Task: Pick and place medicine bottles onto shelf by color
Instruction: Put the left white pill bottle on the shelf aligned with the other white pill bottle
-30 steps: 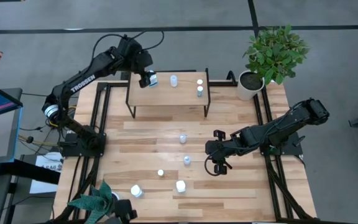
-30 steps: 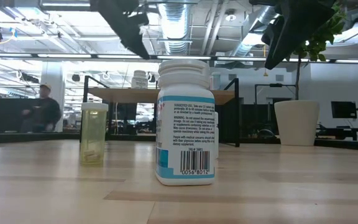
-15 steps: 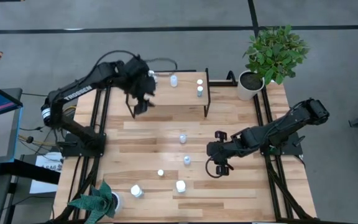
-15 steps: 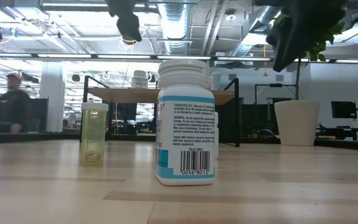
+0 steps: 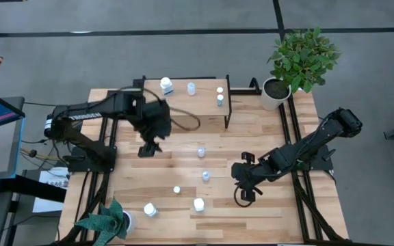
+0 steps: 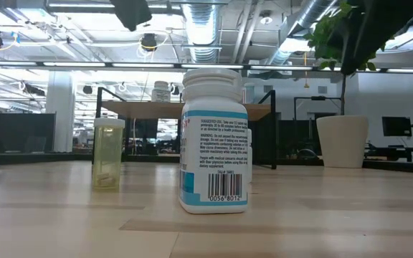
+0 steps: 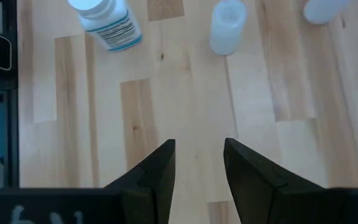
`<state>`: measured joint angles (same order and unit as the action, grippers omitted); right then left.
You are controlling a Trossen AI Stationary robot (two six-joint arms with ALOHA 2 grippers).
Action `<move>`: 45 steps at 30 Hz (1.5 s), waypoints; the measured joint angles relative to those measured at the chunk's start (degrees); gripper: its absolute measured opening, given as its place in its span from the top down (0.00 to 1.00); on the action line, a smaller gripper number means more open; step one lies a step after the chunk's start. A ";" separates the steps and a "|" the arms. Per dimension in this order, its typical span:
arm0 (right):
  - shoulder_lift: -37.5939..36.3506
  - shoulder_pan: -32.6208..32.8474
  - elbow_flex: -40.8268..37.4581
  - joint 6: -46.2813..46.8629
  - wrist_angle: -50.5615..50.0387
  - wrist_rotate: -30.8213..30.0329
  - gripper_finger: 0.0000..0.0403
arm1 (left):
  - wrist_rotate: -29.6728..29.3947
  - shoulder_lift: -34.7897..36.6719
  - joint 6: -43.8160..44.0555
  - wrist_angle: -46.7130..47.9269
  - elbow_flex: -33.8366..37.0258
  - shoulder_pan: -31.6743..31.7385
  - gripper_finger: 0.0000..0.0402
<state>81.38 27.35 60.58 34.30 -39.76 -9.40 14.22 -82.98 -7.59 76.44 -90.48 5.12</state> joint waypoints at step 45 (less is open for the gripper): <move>0.00 5.32 0.02 9.21 4.90 -1.21 0.60 | -20.63 -4.30 10.17 -31.13 26.20 -49.94 0.41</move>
<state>81.38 32.67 60.60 43.51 -34.86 -10.61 -6.41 -87.28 2.57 45.31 -64.27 -44.82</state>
